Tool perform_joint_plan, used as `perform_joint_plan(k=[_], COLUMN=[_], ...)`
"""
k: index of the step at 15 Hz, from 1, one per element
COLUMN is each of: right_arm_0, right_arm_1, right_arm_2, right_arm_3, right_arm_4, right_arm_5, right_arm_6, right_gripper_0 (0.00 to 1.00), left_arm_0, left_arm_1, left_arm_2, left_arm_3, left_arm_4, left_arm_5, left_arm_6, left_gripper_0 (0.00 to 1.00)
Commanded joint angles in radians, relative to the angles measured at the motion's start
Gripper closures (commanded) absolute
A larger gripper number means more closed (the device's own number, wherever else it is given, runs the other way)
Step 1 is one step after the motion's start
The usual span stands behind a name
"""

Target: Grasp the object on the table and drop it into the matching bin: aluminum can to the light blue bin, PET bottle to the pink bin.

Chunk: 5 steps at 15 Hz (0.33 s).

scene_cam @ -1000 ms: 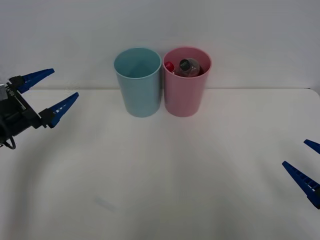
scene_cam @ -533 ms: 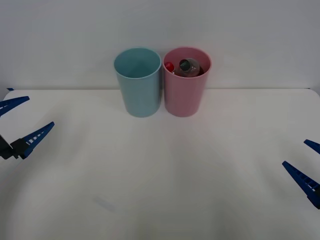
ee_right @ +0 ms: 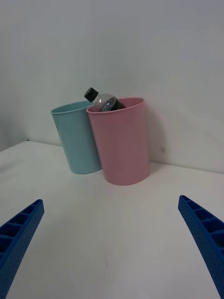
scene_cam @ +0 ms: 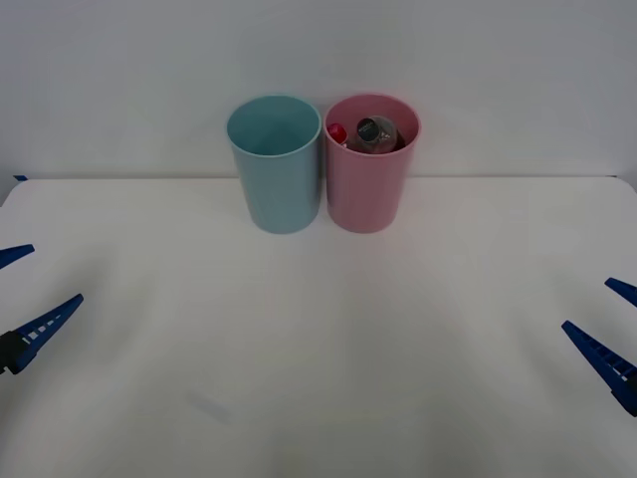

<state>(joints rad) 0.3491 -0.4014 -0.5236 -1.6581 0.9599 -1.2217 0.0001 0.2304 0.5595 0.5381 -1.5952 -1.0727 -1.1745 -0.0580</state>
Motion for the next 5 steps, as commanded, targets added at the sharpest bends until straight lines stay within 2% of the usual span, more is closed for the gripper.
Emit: perform_joint_plan(k=[1,5], right_arm_0=[0.000,0.000], right_arm_1=[0.000,0.000], right_arm_2=[0.000,0.000], right_arm_3=[0.000,0.000], right_arm_4=[0.000,0.000], right_arm_5=[0.000,0.000], right_arm_6=[0.000,0.000], right_gripper_0=[0.00,0.00], left_arm_0=[0.024,0.027], left_arm_1=[0.010,0.010], left_arm_2=[-0.003,-0.010], left_arm_3=[-0.008,-0.006], left_arm_4=[0.025,0.025], left_arm_5=[-0.008,-0.014], left_arm_6=[0.001,0.007], left_gripper_0=[0.00,0.00])
